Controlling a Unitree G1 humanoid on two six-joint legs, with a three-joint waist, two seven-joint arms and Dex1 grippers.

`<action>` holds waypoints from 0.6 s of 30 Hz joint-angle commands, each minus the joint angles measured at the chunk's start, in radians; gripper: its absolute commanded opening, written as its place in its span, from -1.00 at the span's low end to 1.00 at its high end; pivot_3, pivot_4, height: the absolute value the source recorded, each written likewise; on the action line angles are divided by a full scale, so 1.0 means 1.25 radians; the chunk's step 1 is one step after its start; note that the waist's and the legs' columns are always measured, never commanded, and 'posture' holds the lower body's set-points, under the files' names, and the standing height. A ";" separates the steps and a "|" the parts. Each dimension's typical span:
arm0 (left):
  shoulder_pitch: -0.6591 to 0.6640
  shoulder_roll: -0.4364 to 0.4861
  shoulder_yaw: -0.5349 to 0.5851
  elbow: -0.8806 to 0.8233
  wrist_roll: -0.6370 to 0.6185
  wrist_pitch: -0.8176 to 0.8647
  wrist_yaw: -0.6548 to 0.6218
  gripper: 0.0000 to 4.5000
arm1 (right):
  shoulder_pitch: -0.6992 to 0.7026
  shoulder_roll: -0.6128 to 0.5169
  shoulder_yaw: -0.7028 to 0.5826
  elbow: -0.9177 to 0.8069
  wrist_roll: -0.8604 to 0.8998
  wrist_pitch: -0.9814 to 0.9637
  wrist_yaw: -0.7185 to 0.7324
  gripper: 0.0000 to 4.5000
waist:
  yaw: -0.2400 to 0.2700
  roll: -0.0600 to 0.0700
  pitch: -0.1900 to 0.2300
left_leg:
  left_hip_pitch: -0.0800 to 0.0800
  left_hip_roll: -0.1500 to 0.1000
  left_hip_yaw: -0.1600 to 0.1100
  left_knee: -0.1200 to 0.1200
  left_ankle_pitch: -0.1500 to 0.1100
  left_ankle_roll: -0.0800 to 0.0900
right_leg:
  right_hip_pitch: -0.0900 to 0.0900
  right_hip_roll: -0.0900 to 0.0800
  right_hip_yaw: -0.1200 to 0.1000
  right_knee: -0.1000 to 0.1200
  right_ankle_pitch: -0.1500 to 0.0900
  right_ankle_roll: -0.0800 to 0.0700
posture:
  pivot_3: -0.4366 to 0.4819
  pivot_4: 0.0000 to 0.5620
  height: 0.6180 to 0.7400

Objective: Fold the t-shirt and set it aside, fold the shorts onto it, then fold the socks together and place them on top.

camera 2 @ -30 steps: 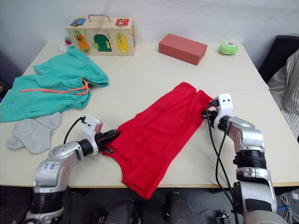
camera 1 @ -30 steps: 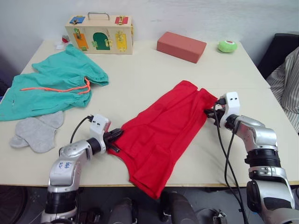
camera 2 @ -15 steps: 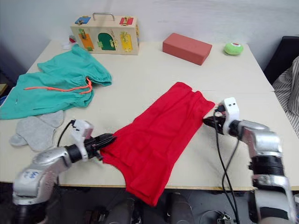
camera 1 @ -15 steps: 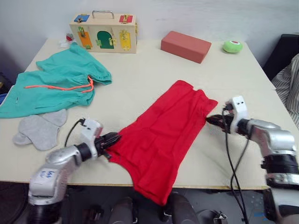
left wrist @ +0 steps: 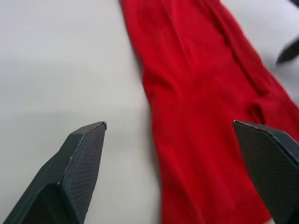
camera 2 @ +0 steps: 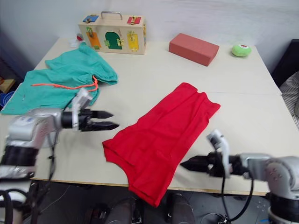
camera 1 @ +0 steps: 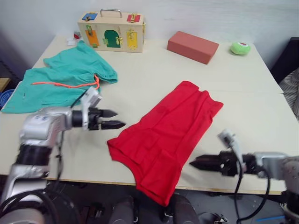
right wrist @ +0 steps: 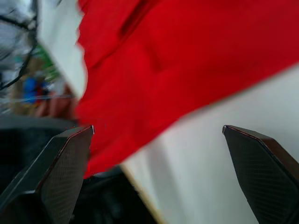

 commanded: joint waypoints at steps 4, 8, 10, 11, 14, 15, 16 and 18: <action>-0.247 -0.192 -0.062 0.461 0.124 -0.212 0.030 0.99 | 0.016 0.122 0.053 -0.027 0.038 0.007 -0.153 1.00 | -0.008 -0.005 -0.003 | -0.004 0.000 0.002 0.002 0.001 0.002 | -0.003 0.001 0.001 0.000 0.001 0.002 | -0.05 -0.47 1.00; -0.346 -0.265 -0.021 0.670 0.151 -0.294 0.082 0.99 | 0.002 0.138 0.074 -0.003 0.057 0.007 -0.196 1.00 | -0.027 -0.006 -0.003 | -0.005 0.000 0.002 0.002 0.001 0.002 | -0.005 0.002 0.001 0.000 0.001 0.002 | -0.05 -0.47 1.00; -0.368 -0.287 -0.033 0.731 0.185 -0.319 0.089 0.99 | -0.008 0.148 0.088 0.000 0.049 0.007 -0.207 1.00 | -0.036 -0.006 -0.003 | -0.005 0.001 0.002 0.001 0.002 0.001 | -0.005 0.003 0.000 0.001 0.001 0.002 | -0.05 -0.47 1.00; -0.374 -0.292 -0.036 0.749 0.198 -0.329 0.089 0.99 | -0.011 0.149 0.091 -0.001 0.047 0.007 -0.210 1.00 | -0.040 -0.006 -0.003 | -0.005 0.001 0.002 0.001 0.002 0.001 | -0.005 0.003 0.000 0.001 0.001 0.002 | -0.05 -0.47 1.00; -0.394 -0.331 -0.026 0.795 0.224 -0.352 0.125 0.99 | -0.029 0.190 0.104 0.016 0.036 0.001 -0.232 1.00 | -0.041 -0.008 -0.004 | -0.004 0.001 0.001 0.001 0.003 0.001 | -0.004 0.003 0.000 0.001 0.001 0.002 | -0.05 -0.47 1.00; -0.398 -0.339 -0.019 0.805 0.227 -0.352 0.135 1.00 | -0.029 0.201 0.108 0.015 0.034 -0.001 -0.240 0.92 | -0.040 -0.009 -0.004 | -0.004 0.001 0.001 0.002 0.003 0.001 | -0.004 0.002 0.000 0.001 0.001 0.002 | -0.05 -0.47 1.00; -0.400 -0.343 -0.011 0.812 0.231 -0.348 0.147 1.00 | -0.027 0.208 0.110 0.012 0.032 -0.001 -0.246 0.84 | -0.040 -0.009 -0.004 | -0.004 0.001 0.001 0.002 0.004 0.001 | -0.004 0.002 0.000 0.001 0.001 0.002 | -0.05 -0.47 1.00; -0.402 -0.348 0.001 0.819 0.240 -0.358 0.154 0.81 | -0.024 0.225 0.105 0.007 0.031 -0.002 -0.257 0.61 | -0.040 -0.009 -0.004 | -0.004 0.000 0.000 0.002 0.004 0.001 | -0.004 0.001 0.001 0.002 0.002 0.002 | -0.05 -0.47 1.00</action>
